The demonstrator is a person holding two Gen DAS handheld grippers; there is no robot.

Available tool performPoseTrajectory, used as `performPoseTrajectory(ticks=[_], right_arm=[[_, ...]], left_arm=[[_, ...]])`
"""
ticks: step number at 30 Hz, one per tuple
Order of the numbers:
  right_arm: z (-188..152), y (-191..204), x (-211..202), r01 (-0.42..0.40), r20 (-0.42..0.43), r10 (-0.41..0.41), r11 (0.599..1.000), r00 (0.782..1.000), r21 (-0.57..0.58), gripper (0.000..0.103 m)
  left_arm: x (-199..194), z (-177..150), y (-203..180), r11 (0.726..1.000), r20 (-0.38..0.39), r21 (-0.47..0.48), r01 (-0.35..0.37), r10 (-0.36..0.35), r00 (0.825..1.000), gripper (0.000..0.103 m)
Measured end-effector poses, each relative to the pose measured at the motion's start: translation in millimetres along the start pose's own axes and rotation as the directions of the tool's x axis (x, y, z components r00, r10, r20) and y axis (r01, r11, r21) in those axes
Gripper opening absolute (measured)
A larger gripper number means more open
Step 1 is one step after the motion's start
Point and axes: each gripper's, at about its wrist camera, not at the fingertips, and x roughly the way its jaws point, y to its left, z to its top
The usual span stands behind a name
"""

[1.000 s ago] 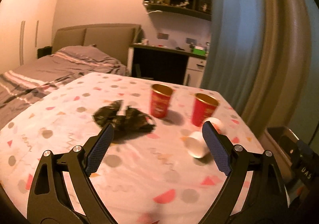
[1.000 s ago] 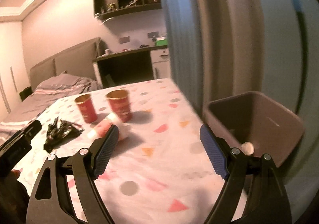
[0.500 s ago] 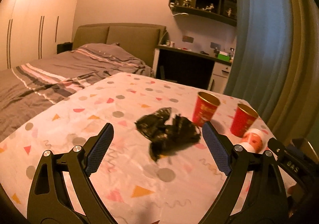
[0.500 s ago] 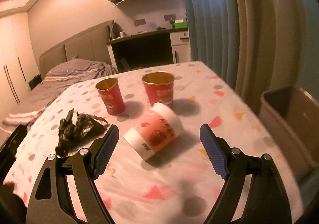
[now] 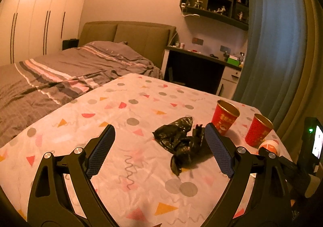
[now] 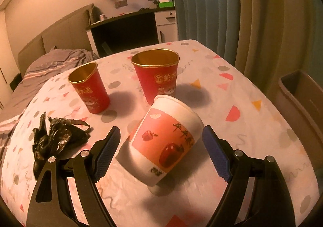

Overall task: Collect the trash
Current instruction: 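Grasp the white apple-print cup with the right tool while the left tool grasps the black bag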

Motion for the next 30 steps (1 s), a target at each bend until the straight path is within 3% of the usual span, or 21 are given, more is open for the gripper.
performPoseTrajectory(ticks=[8,19,25,30], right_arm=[[3,2,12,0.014,-0.034,-0.013,1.000,0.999,0.012,0.074],[-1,-4,1,-0.050,-0.032,0.050,0.999,0.998,-0.009,0.058],[-5,-9,-9,-0.073,-0.007,0.073,0.997,0.997,-0.023,0.057],[-6,-13,-25,-0.090,0.037,0.091,0.995,0.995,-0.038,0.058]], left_arm=[[10,-2,7,1.000,-0.033,-0.011,0.015,-0.016,0.999,0.089],[14,-6,2,0.999,-0.067,-0.004,0.044,-0.044,0.997,0.089],[15,-4,-3,0.998,-0.074,0.020,0.059,-0.058,0.996,0.089],[28,1,-7,0.993,-0.090,0.019,0.116,-0.114,0.989,0.089]])
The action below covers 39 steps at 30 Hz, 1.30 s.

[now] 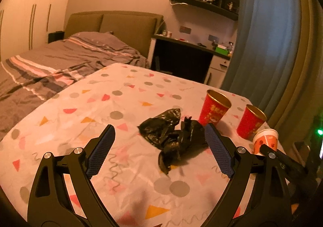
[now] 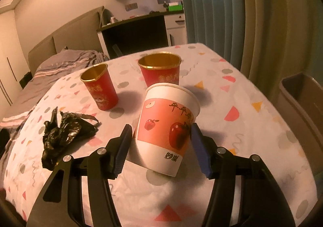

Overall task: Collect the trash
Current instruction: 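Grasp the white apple-print cup with the right tool while the left tool grasps the black bag, then carry the black bag in the left tool and white cup in the right tool to the bin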

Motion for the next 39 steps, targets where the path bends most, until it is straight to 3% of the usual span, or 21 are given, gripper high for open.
performPoseTrajectory(ticks=[9,13,22,30,33,39], right_arm=[[3,-11,-27,-0.033,0.067,0.034,0.999,0.997,-0.017,0.058],[4,-14,-37,-0.037,0.093,0.040,0.999,0.995,-0.036,0.059],[5,-18,-46,-0.049,0.116,0.054,0.998,0.992,-0.044,0.059],[4,-18,-51,-0.054,0.128,0.062,0.997,0.990,-0.061,0.059],[4,-20,-54,-0.061,0.129,0.069,0.996,0.989,-0.067,0.059],[3,-24,-63,-0.073,0.137,0.082,0.995,0.987,-0.074,0.059]], left_arm=[[54,5,-1,1.000,-0.117,0.013,0.011,-0.009,0.993,0.089],[74,5,-2,0.999,-0.151,0.031,-0.032,0.036,0.988,0.085],[102,-3,-4,0.999,-0.259,0.037,-0.029,0.037,0.965,0.058],[106,-6,-12,0.997,-0.282,0.076,0.001,0.021,0.959,0.015],[102,-6,-15,0.996,-0.267,0.087,-0.007,0.030,0.963,0.007],[79,-3,-22,0.996,-0.211,0.086,-0.019,0.036,0.977,0.004]])
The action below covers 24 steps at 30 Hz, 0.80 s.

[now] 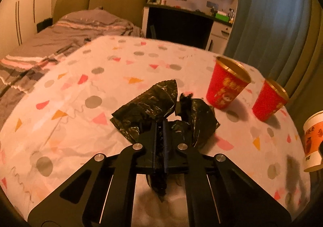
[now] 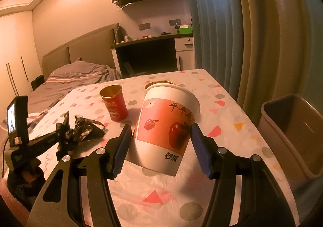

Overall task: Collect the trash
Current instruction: 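Carry the black bag in the left tool and white cup in the right tool to the bin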

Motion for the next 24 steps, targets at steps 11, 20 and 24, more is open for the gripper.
performPoseTrajectory(ticks=[11,20,24], right_arm=[[3,-15,-30,-0.029,0.034,0.028,0.999,0.999,0.019,0.059],[-2,-41,-63,-0.007,0.073,0.004,0.999,0.997,0.044,0.059],[-4,-63,-77,0.023,0.087,-0.028,0.998,0.996,0.063,0.059]], left_arm=[[-79,-7,-51,0.996,0.142,0.057,0.064,-0.072,0.987,0.004],[-116,-16,-98,0.987,0.186,0.113,0.112,-0.132,0.974,0.004],[-123,-23,-125,0.978,0.184,0.145,0.147,-0.173,0.968,0.004]])
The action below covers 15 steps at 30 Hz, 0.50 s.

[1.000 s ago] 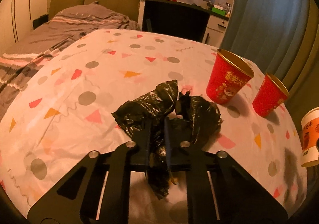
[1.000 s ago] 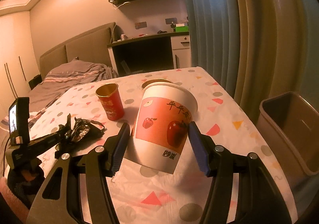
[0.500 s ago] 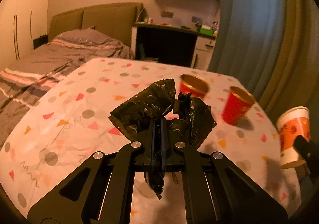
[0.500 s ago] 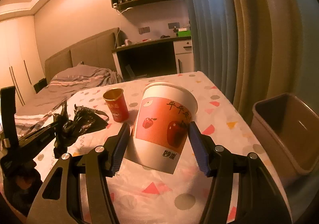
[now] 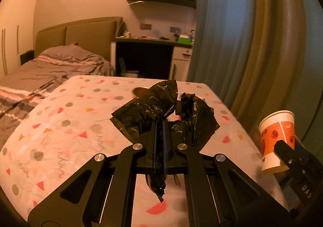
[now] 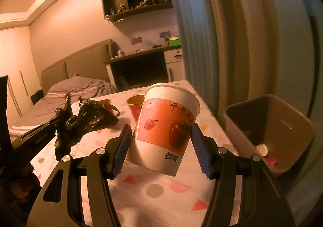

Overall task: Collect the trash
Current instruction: 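Carry the black bag in the left tool and white cup in the right tool to the bin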

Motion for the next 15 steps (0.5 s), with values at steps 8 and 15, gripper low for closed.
performPoseTrajectory(ticks=[8,15], right_arm=[[-1,-43,-19,0.076,0.028,-0.077,0.997,0.997,0.029,0.059],[-4,-86,-32,0.140,0.043,-0.143,0.988,0.989,0.063,0.059]], left_arm=[[3,-6,-61,0.995,-0.008,0.062,0.084,-0.084,0.996,0.004],[12,-15,-113,0.980,-0.031,0.118,0.158,-0.156,0.987,0.004]])
